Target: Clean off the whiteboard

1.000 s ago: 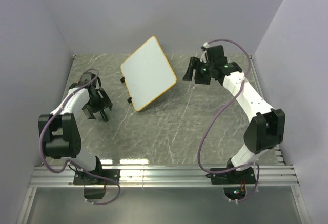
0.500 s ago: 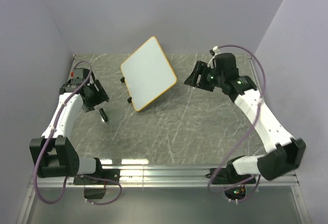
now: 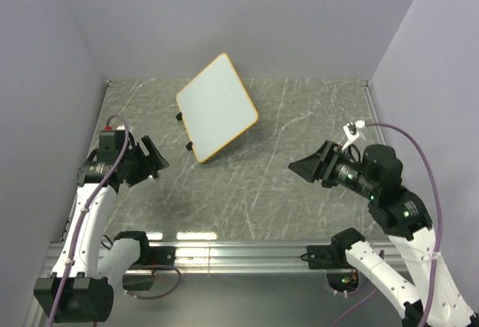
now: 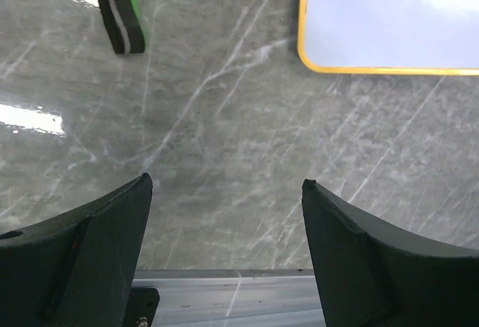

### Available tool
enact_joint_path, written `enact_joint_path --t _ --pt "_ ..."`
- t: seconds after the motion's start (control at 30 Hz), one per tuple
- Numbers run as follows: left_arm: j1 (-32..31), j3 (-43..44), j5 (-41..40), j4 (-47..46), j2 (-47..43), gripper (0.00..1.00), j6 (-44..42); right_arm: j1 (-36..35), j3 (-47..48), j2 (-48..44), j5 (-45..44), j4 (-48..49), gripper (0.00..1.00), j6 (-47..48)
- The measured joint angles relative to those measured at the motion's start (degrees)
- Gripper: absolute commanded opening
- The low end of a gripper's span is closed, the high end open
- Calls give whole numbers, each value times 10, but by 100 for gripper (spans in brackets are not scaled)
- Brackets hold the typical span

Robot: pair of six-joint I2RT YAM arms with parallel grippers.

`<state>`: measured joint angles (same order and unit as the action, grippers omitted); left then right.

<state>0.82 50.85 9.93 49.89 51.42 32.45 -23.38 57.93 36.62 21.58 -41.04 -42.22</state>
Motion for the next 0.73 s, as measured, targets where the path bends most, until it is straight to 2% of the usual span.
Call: enact_joint_path --t 0.5,0.73 --pt "-21 0 34 -17 -22 85 -3 0 -76 -116 -26 -50 73 -94" --pt "-22 1 21 -22 -12 86 -3 0 -81 -119 -31 -64 73 -91"
